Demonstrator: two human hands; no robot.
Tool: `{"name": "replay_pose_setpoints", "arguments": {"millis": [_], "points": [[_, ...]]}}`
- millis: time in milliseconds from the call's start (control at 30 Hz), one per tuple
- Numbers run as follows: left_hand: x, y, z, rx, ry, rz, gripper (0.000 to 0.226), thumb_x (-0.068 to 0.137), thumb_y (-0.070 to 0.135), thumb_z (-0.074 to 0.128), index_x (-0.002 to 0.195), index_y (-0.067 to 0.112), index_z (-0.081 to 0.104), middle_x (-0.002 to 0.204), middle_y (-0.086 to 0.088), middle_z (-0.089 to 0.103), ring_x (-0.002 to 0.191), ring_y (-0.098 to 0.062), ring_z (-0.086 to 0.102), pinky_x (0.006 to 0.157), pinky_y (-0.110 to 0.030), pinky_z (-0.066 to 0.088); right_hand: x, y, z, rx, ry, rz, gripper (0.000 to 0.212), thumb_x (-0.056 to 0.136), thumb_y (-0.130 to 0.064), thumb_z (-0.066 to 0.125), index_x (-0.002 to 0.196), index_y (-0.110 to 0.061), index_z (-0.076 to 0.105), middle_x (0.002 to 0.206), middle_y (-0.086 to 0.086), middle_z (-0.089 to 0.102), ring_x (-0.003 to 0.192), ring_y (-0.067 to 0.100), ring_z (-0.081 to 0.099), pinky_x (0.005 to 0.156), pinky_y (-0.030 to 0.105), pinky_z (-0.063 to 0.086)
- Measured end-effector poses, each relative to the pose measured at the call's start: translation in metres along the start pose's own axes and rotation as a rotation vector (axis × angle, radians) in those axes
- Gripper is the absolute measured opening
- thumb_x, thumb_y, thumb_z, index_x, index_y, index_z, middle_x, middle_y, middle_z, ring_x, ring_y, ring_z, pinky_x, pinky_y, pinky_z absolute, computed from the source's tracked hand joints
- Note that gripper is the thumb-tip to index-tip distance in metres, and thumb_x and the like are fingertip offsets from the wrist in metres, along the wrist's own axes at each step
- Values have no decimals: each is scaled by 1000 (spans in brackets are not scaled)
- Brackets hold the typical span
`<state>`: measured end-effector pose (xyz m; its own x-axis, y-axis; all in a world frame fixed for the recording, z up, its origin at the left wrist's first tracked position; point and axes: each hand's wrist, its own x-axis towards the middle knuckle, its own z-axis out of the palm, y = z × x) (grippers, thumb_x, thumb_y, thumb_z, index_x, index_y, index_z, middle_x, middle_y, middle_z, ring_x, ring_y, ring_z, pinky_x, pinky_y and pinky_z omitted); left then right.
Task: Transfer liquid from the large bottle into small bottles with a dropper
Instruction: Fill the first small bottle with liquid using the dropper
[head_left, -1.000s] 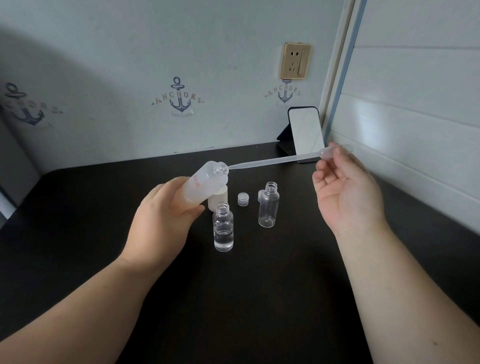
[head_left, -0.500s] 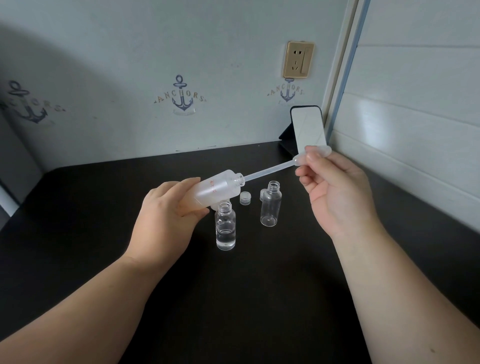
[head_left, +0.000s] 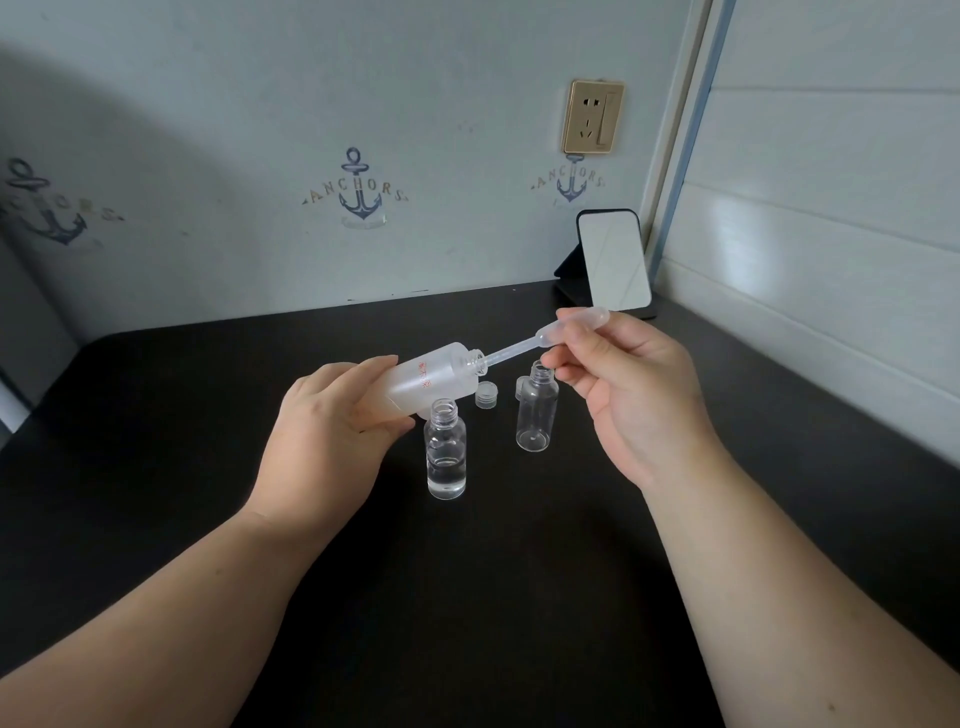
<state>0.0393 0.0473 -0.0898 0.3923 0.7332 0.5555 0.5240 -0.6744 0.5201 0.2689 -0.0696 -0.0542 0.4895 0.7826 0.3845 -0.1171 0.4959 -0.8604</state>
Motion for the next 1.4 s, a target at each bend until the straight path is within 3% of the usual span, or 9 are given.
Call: {"name": "replay_pose_setpoints", "arguments": {"millis": [500, 700, 767, 833, 967, 1067, 1167, 1300, 1400], "points": [[2, -1, -1, -31, 8, -96, 54, 85, 28, 79, 136, 32, 60, 115, 18, 56, 114, -15, 52, 93, -27, 36, 11, -11, -21, 341, 223, 46, 12, 84, -21, 73, 89, -12, 78, 83, 3, 73, 73, 16, 69, 68, 23, 54], [3, -1, -2, -68, 35, -137, 45, 85, 29, 76, 126, 39, 61, 100, 23, 57, 91, 3, 48, 76, -12, 33, 13, -11, -28, 502, 360, 70, 17, 91, -18, 71, 101, -5, 73, 83, 3, 73, 73, 15, 69, 69, 23, 55], [3, 0, -3, -108, 39, -158, 35, 86, 32, 75, 116, 44, 60, 95, 27, 60, 93, 10, 52, 72, -12, 34, 13, -12, -28, 539, 394, 76, 14, 92, -17, 71, 93, -5, 78, 84, 3, 74, 73, 15, 70, 69, 23, 55], [3, 0, -3, -151, 45, -180, 33, 86, 35, 74, 106, 51, 53, 92, 29, 60, 92, 9, 56, 69, -17, 39, 13, -14, -29, 559, 407, 86, 17, 92, -17, 72, 81, -8, 81, 82, 2, 74, 72, 14, 70, 68, 22, 54], [4, -2, -1, -216, 35, -264, 35, 87, 43, 73, 109, 49, 46, 97, 25, 59, 89, 0, 58, 69, -24, 45, 12, -15, -28, 567, 396, 98, 18, 92, -16, 72, 78, -8, 80, 80, 1, 72, 69, 12, 67, 67, 22, 53], [4, -4, 0, -224, 44, -294, 34, 88, 45, 73, 110, 48, 47, 94, 26, 59, 85, 7, 59, 65, -18, 40, 12, -15, -27, 549, 371, 97, 14, 91, -16, 72, 81, -7, 77, 79, 1, 71, 68, 12, 66, 67, 22, 53], [4, -4, 0, -233, 40, -317, 36, 89, 45, 73, 114, 47, 47, 90, 28, 58, 81, 24, 54, 63, -14, 37, 12, -13, -26, 510, 337, 93, 14, 92, -16, 70, 83, -6, 73, 78, 2, 70, 67, 12, 65, 66, 22, 53], [5, -4, 0, -232, 40, -341, 49, 88, 48, 72, 131, 34, 52, 95, 30, 54, 84, 6, 55, 66, -13, 36, 13, -13, -26, 479, 320, 99, 21, 94, -17, 68, 78, -9, 78, 75, 2, 68, 65, 13, 63, 63, 22, 52], [6, -4, 1, -229, 48, -353, 54, 87, 48, 73, 132, 28, 53, 95, 26, 54, 84, 2, 54, 66, -15, 37, 13, -13, -26, 475, 323, 98, 21, 93, -17, 68, 77, -10, 79, 75, 2, 68, 64, 12, 63, 62, 21, 51]]}}
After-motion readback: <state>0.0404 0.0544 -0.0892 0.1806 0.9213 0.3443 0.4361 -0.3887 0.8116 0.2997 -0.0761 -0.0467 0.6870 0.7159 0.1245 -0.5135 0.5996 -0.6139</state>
